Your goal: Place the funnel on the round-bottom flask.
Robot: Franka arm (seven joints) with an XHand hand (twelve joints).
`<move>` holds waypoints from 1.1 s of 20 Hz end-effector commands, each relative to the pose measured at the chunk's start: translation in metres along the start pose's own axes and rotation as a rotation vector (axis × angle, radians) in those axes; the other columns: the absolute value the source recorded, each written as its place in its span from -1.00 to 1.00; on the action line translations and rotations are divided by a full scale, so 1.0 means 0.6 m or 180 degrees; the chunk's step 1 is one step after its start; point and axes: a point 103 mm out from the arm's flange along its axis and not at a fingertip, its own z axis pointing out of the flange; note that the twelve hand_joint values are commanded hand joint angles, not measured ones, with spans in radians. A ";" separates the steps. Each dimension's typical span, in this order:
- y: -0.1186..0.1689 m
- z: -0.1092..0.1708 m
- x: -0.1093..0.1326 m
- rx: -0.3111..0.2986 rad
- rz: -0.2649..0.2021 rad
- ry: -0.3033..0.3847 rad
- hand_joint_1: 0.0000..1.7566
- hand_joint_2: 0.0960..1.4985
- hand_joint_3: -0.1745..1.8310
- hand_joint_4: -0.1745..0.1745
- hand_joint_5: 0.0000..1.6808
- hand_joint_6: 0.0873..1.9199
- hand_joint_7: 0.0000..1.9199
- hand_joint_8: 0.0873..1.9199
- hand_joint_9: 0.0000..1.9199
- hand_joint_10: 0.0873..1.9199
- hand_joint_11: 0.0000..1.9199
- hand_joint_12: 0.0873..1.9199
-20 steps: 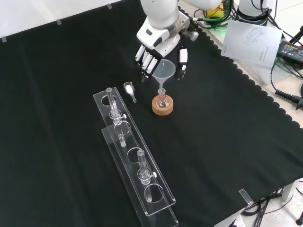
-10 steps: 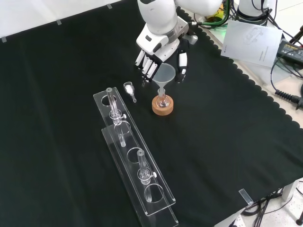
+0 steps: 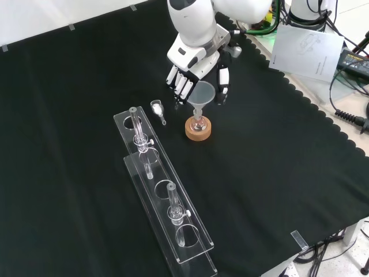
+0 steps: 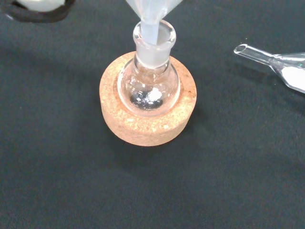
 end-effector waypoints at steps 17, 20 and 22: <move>0.001 0.013 -0.005 0.0092 0.0008 0.0038 -0.15 -0.11 -0.28 -0.42 -0.42 -1.00 -0.52 -0.31 -0.20 -0.44 -0.52 0.32; 0.001 0.015 -0.004 0.0115 0.0005 0.0061 -0.18 -0.11 -0.28 -0.44 -0.48 -1.00 -0.56 -0.28 -0.24 -0.41 -0.53 0.33; 0.000 0.016 -0.003 0.0111 -0.0004 0.0072 -0.21 -0.12 -0.28 -0.45 -0.55 -1.00 -0.62 -0.27 -0.29 -0.40 -0.54 0.34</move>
